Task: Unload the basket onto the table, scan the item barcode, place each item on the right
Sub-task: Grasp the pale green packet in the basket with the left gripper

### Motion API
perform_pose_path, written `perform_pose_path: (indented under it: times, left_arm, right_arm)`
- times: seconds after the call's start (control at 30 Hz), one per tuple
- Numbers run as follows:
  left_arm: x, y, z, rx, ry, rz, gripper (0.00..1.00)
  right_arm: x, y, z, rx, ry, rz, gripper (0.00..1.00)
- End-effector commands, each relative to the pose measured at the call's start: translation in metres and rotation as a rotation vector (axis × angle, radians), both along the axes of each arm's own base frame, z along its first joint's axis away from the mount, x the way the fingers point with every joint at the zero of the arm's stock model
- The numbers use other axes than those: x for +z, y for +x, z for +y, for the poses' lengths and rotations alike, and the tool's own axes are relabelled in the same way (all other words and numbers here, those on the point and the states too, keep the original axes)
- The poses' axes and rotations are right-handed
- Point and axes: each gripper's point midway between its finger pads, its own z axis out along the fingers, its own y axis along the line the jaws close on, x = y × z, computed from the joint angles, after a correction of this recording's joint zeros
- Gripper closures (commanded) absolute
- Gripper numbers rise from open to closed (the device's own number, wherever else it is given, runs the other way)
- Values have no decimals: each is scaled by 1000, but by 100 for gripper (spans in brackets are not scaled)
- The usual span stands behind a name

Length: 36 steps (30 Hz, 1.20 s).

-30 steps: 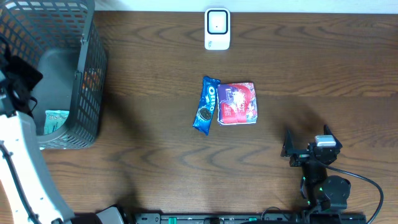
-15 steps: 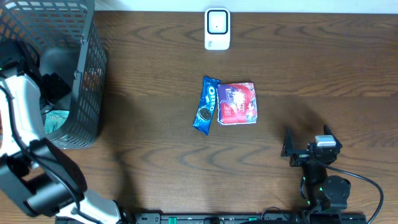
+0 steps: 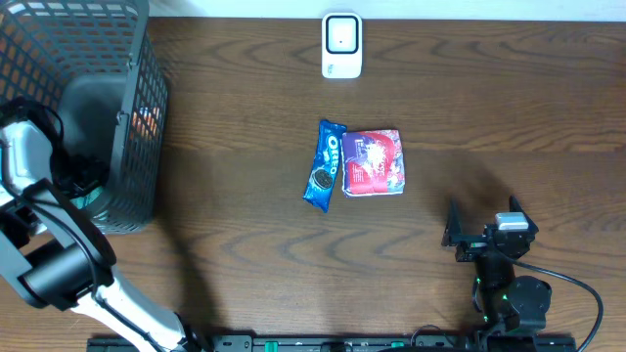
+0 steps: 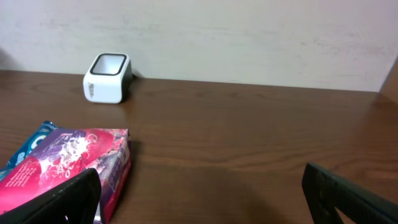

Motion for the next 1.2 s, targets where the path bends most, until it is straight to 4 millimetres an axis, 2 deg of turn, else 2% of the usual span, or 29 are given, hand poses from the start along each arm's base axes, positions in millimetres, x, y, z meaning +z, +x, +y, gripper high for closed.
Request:
perform_pose_path:
  times: [0.0,0.03,0.17,0.37,0.47,0.6,0.77,0.83,0.93,1.03,1.17]
  left_arm:
    - [-14,-3,-11,-44,-74,27,1]
    - [-16,-3,-12,-43,-77,32,0]
    - [-17,-3,-12,-43,-79,33,28]
    - [-17,-3,-11,-43,-77,30,41]
    - [-18,-2,-11,-42,-79,26,68]
    - [-18,0,-12,-42,-83,19,92]
    - [-8,6,-8,-37,-71,2,93]
    - [7,12,-4,-34,-54,-25,93]
    - [39,27,1,-8,-22,-110,93]
    - [92,45,8,46,41,-259,93]
    - [178,71,-5,23,60,-567,93]
  right_arm:
    - [0,0,5,23,-5,-1,1]
    - [0,0,5,23,-5,-1,1]
    - [0,0,5,23,-5,-1,1]
    - [0,0,5,23,-5,-1,1]
    - [0,0,5,23,-5,-1,1]
    - [0,0,5,23,-5,-1,1]
    - [0,0,5,23,-5,-1,1]
    - [0,0,5,23,-5,-1,1]
    - [0,0,5,23,-5,-1,1]
    - [0,0,5,22,-5,-1,1]
    - [0,0,5,23,-5,-1,1]
